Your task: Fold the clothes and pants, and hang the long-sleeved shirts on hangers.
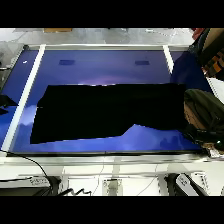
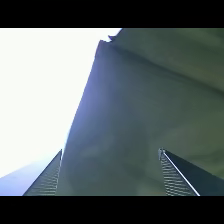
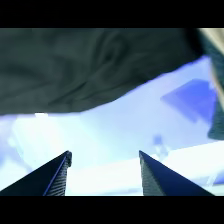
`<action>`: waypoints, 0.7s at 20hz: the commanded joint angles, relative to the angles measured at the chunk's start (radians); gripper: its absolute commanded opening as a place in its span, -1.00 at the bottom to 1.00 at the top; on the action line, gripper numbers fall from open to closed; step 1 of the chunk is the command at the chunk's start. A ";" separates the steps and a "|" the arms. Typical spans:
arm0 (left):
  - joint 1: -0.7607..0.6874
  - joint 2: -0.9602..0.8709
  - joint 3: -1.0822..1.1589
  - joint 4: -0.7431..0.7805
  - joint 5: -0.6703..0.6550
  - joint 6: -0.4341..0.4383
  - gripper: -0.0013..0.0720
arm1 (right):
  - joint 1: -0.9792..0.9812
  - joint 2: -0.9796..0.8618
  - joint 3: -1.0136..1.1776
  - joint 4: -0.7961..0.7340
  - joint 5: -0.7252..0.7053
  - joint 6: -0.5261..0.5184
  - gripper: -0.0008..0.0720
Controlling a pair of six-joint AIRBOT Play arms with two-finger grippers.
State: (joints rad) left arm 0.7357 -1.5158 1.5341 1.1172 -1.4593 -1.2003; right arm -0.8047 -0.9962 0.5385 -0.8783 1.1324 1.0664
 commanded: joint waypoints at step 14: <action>0.016 0.116 -0.323 -0.004 0.200 -0.061 0.69 | 0.265 -0.089 -0.119 0.321 -0.713 0.173 0.05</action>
State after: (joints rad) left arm 0.7498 -1.4574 1.2945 1.0801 -1.3403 -1.2572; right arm -0.5785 -1.0740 0.4210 -0.5697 0.4931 1.2041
